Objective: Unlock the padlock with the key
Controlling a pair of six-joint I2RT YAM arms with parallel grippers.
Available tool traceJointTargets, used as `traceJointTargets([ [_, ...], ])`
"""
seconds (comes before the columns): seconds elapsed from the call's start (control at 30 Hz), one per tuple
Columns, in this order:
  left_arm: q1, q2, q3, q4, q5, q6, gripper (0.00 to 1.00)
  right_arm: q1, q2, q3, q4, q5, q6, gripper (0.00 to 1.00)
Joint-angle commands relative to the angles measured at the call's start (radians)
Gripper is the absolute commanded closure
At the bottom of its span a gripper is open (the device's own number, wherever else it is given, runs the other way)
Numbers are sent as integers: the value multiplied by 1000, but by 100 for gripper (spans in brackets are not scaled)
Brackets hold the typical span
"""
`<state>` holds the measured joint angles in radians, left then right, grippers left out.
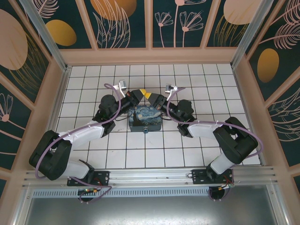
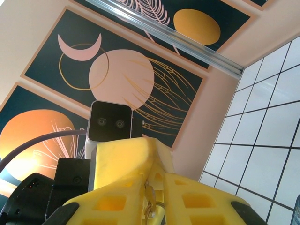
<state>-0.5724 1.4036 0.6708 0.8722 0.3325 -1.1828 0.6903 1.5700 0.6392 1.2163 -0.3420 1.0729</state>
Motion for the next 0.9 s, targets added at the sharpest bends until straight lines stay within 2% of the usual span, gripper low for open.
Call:
traceJointTargets([
  [0.0,-3,9,-5,50,0,-3,100,11,9,-5,49,-12,-7,82],
  [0.1,-2,10,-5,51,0,-4,100,11,13,-6,49,-9,-4,85],
  [0.3,-2,8,-8,50,0,-5,100,11,15,-2,48,-9,-2,100],
  [0.43,-2,3,-8,40,-1,-5,100,9,13,-12,45,-3,-1,100],
  [0.47,-3,-2,-7,28,-4,-3,93,8,9,-19,45,3,0,100],
  [0.6,-1,-70,-17,-61,-52,37,43,-15,-9,-63,49,-1,16,100],
  [0.67,0,-122,-23,-140,-77,73,31,-31,-18,-84,47,-14,22,100],
  [0.73,-1,-178,-36,-216,-100,108,23,-43,-28,-100,38,-31,18,100],
  [0.87,-1,-267,-56,-400,-136,186,14,-60,-57,-110,-43,-55,-21,100],
])
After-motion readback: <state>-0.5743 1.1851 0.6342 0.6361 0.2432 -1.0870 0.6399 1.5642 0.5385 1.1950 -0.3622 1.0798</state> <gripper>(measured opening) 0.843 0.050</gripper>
